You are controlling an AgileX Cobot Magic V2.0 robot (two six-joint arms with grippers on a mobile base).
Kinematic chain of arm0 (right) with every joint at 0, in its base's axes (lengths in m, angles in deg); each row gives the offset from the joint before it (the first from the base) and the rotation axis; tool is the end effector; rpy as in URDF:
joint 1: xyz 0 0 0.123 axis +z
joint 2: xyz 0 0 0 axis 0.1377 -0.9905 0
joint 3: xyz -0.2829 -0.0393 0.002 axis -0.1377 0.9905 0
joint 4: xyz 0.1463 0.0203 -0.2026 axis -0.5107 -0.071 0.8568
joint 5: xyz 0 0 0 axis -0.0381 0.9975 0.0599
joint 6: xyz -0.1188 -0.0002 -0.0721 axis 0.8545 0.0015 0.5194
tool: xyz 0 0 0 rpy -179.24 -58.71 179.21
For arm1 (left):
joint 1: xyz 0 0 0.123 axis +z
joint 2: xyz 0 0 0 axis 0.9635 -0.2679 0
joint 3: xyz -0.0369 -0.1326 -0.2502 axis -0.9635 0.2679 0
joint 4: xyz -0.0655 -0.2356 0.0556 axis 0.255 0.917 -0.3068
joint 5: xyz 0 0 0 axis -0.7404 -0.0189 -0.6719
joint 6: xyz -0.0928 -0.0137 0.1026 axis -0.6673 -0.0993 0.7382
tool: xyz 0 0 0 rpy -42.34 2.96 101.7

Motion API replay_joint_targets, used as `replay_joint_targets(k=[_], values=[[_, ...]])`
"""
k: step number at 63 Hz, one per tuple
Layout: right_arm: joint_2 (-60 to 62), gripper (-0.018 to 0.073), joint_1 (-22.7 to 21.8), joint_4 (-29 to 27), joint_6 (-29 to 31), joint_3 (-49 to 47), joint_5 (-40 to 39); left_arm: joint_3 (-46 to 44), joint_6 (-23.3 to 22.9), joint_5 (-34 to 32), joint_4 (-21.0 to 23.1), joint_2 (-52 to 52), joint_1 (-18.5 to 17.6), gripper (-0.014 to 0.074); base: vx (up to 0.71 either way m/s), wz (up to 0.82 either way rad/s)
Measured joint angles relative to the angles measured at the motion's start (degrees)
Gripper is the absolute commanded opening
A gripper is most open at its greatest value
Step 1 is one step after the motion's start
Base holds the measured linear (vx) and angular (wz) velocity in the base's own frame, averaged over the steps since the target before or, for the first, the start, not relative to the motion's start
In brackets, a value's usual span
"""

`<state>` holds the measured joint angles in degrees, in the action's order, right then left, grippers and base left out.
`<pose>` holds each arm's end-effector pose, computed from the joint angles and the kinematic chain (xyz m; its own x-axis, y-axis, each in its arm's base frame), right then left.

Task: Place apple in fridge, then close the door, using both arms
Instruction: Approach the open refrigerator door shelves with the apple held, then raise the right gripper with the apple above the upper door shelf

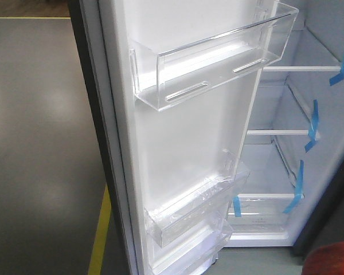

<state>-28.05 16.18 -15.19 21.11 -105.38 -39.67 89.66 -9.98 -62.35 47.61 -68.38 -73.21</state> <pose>0.0706 0.0749 0.2934 -0.4244 -0.2287 -0.8761 -0.6339 0.7659 0.1072 0.1026 0.0025 0.2122 0.0991 -0.0523 -0.9937 -0.0177 0.9984 -0.0543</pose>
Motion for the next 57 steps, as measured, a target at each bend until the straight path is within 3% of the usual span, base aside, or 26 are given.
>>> replay_joint_targets(k=[12,24,39,57], values=[[0.00,0.0401,0.00,0.47,-0.04,0.00,-1.29,0.00,0.00,0.00,0.00,0.00,0.00,-0.0006,0.00,0.00],[-3.69,0.0401,0.00,5.76,-3.81,-4.11,-3.15,0.00,0.00,0.00,0.00,0.00,0.00,-0.0006,0.00,0.00],[-14.75,0.0401,0.00,13.58,-7.58,-14.19,-3.15,0.00,0.00,0.00,0.00,0.00,0.00,-0.0006,0.00,0.00],[-29.44,0.0401,0.00,16.74,-7.88,-29.95,-3.15,0.00,0.00,0.00,0.00,0.00,0.00,-0.0006,0.00,0.00]])
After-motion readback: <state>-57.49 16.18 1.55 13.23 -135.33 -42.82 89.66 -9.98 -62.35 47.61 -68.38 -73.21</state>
